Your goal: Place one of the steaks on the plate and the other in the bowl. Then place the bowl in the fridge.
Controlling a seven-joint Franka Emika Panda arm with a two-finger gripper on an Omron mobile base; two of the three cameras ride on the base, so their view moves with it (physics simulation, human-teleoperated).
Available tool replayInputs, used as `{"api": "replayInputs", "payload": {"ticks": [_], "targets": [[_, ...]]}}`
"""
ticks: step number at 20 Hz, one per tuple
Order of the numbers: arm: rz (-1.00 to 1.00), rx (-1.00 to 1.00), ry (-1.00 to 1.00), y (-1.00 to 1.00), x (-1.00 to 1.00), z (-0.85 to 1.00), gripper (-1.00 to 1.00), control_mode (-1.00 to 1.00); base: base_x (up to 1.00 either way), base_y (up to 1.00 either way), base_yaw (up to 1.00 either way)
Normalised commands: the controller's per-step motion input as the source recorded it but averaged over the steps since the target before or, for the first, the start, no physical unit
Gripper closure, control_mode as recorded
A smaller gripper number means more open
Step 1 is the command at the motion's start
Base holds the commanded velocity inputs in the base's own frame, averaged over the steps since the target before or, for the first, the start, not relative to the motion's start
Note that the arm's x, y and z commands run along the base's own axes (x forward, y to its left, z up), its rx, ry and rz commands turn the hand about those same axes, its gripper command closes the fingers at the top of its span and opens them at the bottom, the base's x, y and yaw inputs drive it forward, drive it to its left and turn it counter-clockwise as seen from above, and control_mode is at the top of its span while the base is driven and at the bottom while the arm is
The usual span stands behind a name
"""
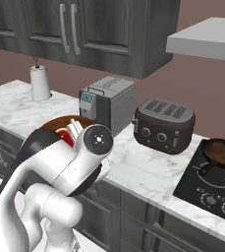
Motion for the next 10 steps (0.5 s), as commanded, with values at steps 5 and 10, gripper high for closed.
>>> {"api": "replayInputs", "payload": {"ticks": [5,10], "targets": [[0.0,0.0,0.0,-0.07,0.1,0.0,1.0,-1.0,0.0,0.0,0.0],[0.0,0.0,0.0,0.0,0.01,0.0,1.0,1.0,-0.1,0.0,0.01]]}}
